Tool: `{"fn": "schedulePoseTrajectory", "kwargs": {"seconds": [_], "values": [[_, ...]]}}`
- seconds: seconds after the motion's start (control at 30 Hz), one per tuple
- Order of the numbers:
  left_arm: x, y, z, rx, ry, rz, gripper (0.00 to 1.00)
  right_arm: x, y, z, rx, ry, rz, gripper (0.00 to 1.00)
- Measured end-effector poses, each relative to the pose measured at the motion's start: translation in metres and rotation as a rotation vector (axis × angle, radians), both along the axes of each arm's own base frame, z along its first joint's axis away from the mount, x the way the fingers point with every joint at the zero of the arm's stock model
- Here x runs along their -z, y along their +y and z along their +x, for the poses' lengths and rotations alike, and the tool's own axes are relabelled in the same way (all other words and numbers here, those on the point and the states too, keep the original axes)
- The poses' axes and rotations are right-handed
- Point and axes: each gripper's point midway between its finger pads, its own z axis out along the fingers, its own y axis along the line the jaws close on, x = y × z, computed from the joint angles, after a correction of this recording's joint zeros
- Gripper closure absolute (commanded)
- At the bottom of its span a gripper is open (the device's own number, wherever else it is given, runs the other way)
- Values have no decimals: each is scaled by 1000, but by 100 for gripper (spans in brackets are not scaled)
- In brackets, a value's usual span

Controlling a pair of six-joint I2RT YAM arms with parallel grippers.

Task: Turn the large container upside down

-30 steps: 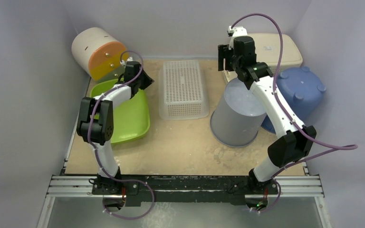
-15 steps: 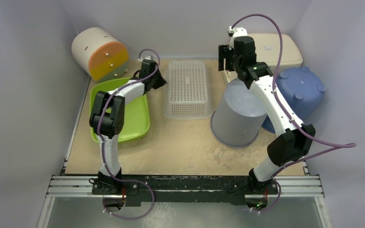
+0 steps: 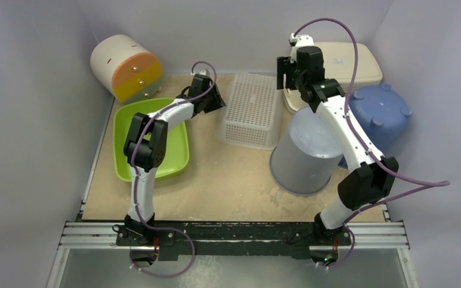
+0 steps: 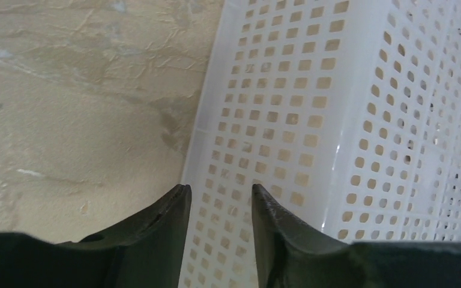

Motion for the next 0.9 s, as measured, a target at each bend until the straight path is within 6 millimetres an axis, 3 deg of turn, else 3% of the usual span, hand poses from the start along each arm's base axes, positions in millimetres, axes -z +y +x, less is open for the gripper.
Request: {"fn": "schedulePoseTrajectory", "kwargs": {"seconds": [0.1,0.2,0.27,0.37,0.47,0.53,0.6,0.67,0.83,0.9], "values": [[-3,13,-3,-8,5,55,45,6,0,-1,-2,11,-2,24],[-22,31,-7,-29,-12,123,42,10,1,-2,-9,21,-2,24],[-46,44,-9,-50,-40,167,41,10,3,-2,-18,21,3,24],[-96,69,-13,-106,-111,234,41,9,5,-2,-27,20,9,24],[-141,94,-27,-165,-165,294,43,9,8,-2,-40,19,17,24],[-157,113,-42,-210,-174,343,45,9,9,-2,-47,21,23,24],[-156,121,-51,-227,-162,370,46,9,11,-2,-54,22,27,24],[-143,132,-66,-240,-119,411,46,9,13,-2,-66,24,33,24],[-81,154,-101,-239,44,528,42,9,16,-3,-78,26,41,24],[-66,161,-111,-245,85,563,42,10,18,-3,-87,28,47,24]]}}
